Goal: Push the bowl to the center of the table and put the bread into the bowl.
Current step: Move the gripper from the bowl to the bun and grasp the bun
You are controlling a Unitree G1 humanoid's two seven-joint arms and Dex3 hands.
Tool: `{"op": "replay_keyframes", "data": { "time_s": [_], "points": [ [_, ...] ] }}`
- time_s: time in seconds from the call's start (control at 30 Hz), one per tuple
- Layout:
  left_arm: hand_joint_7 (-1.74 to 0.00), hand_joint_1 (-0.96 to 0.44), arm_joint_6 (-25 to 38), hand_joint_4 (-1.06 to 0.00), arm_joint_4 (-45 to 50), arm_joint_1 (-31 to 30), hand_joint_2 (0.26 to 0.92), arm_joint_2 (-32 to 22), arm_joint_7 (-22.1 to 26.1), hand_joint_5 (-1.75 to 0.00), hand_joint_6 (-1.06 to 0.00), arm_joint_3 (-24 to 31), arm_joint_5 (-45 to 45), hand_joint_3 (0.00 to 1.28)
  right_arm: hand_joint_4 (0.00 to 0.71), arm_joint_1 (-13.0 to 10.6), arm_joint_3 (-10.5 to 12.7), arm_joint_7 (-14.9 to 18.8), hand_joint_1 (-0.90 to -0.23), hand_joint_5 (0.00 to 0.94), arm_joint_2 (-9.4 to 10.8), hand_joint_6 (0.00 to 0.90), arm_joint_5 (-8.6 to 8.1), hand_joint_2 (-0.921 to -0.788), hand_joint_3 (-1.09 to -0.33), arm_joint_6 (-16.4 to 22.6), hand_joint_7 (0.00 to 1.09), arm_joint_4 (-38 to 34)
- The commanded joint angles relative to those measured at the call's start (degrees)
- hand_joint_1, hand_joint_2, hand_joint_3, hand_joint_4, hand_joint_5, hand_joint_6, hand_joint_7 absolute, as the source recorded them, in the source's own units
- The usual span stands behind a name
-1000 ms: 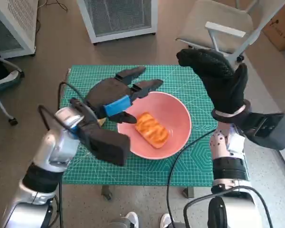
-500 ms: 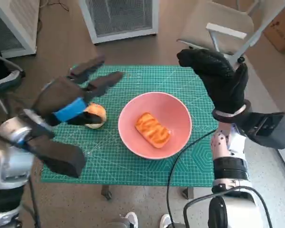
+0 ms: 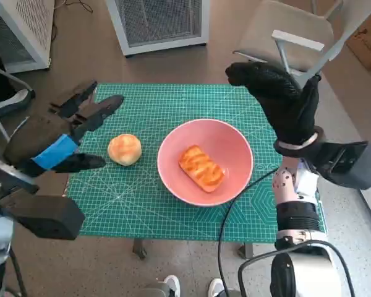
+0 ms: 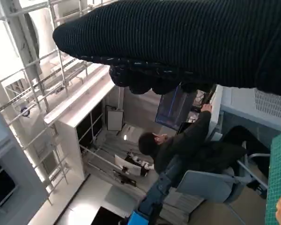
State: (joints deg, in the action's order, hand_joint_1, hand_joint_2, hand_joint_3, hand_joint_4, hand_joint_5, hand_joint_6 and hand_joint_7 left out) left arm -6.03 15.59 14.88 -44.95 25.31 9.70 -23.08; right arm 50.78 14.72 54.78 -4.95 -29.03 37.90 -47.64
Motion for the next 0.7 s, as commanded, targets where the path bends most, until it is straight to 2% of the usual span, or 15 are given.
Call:
{"op": "replay_keyframes", "data": {
  "time_s": [0.03, 0.3, 0.7],
  "points": [
    [-0.08, -0.37, 2.97, -0.18, 2.38, -1.78, 0.759, 0.4, 0.7, -0.02, -0.33, 0.77, 1.09, 0.0, 0.204, -0.04, 0.02, 0.78, -0.663, 0.001, 0.1, -0.001, 0.28, -0.921, -0.71, -0.81, 0.57, -1.24],
    [-0.08, -0.36, 4.14, -0.19, 1.69, -2.32, 0.755, 0.26, 0.2, -0.01, -0.34, -0.39, 0.74, 0.0, 0.206, 0.06, 0.05, 0.98, -0.67, 0.002, -0.01, 0.0, 0.4, -0.921, -0.709, -0.81, 0.58, -1.43],
    [-0.06, -0.38, 2.35, -0.19, -3.1, -0.95, 0.759, 0.52, -1.76, -0.01, -0.34, -3.3, -0.52, 0.0, 0.21, 0.73, 0.63, 2.2, -0.682, 0.003, -0.08, 0.0, 0.0, -0.921, -0.708, -1.03, 0.59, -2.72]
  ]
}}
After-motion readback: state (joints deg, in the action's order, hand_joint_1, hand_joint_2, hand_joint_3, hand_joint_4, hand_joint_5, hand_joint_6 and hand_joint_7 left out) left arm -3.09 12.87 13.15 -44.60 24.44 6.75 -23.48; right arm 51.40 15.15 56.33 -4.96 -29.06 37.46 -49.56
